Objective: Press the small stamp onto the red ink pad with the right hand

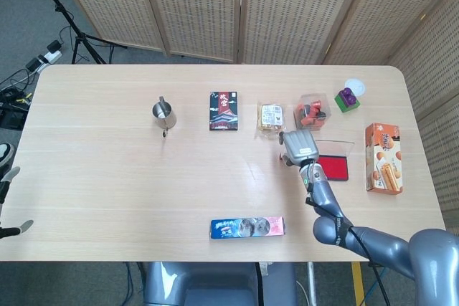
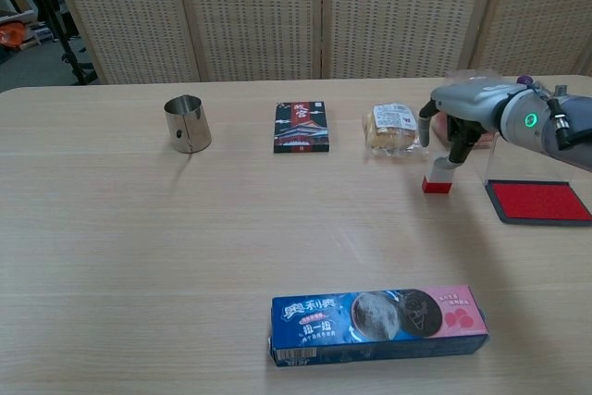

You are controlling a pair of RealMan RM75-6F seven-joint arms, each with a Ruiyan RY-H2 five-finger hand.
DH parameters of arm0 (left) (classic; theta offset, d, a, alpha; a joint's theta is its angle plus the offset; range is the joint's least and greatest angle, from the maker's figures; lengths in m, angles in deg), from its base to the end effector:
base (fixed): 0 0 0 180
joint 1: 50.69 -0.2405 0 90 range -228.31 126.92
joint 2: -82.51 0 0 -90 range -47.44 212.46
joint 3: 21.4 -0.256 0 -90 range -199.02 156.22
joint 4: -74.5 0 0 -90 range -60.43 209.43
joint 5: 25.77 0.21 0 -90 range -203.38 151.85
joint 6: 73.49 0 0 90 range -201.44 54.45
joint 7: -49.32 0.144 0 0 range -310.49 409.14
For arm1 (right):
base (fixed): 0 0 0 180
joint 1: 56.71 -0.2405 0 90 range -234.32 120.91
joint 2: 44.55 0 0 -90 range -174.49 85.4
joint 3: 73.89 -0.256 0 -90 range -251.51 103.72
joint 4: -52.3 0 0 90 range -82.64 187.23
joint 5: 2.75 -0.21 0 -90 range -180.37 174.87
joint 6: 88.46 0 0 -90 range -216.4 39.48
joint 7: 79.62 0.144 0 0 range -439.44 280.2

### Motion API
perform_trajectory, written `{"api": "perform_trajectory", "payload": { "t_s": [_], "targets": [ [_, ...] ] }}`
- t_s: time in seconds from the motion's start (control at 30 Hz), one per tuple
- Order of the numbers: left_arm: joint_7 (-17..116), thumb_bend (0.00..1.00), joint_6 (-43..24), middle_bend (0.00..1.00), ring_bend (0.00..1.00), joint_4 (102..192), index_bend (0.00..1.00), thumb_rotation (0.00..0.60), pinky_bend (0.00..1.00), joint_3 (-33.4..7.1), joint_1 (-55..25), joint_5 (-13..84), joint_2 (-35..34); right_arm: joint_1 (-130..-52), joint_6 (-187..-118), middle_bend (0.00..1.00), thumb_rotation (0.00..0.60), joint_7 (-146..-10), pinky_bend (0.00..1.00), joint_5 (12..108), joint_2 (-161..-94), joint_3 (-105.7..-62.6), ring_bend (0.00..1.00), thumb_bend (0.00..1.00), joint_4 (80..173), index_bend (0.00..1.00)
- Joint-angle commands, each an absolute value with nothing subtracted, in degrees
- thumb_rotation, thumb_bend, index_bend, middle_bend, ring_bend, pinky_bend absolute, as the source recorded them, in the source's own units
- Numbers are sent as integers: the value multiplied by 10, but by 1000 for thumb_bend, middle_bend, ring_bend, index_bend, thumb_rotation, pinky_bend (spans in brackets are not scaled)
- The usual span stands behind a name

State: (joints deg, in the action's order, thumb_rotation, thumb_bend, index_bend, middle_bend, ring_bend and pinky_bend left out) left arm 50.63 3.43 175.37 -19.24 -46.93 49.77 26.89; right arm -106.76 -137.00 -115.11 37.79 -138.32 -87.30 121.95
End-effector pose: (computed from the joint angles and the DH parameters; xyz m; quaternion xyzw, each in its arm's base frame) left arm -0.3269 0.1668 0.1809 -0.5644 -0.4711 -0.3026 0.6066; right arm -0.1733 -0.4062 -0.0223 0.7226 -0.3896 0.2500 0.5134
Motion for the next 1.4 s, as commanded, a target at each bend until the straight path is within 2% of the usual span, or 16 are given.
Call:
{"api": "perform_trajectory", "payload": {
  "t_s": [0.03, 0.47, 0.73, 1.1, 1.3, 1.4],
  "targets": [
    [508, 129, 36, 0, 0, 1754, 0, 600, 0, -193, -470, 499, 269, -1068, -1368, 996, 600, -1150, 1000, 374, -1385, -871, 1000, 364, 1216, 398],
    [505, 129, 36, 0, 0, 1754, 0, 600, 0, -194, -469, 498, 269, -1069, -1366, 996, 600, -1143, 1000, 375, -1398, -860, 1000, 363, 1182, 442],
    [506, 130, 34, 0, 0, 1754, 0, 600, 0, -195, -468, 497, 269, -1069, -1365, 996, 600, -1146, 1000, 377, -1402, -854, 1000, 412, 1166, 464],
    [503, 130, 31, 0, 0, 1755, 0, 600, 0, -196, -467, 497, 271, -1070, -1361, 996, 600, -1146, 1000, 376, -1406, -853, 1000, 414, 1160, 563],
    [502, 129, 31, 0, 0, 1755, 0, 600, 0, -198, -467, 499, 271, -1067, -1373, 996, 600, -1136, 1000, 392, -1393, -857, 1000, 438, 1182, 571],
    [502, 129, 32, 0, 0, 1755, 0, 600, 0, -200, -467, 503, 271, -1062, -1383, 996, 600, -1127, 1000, 398, -1364, -865, 1000, 440, 1227, 571]
  ]
}}
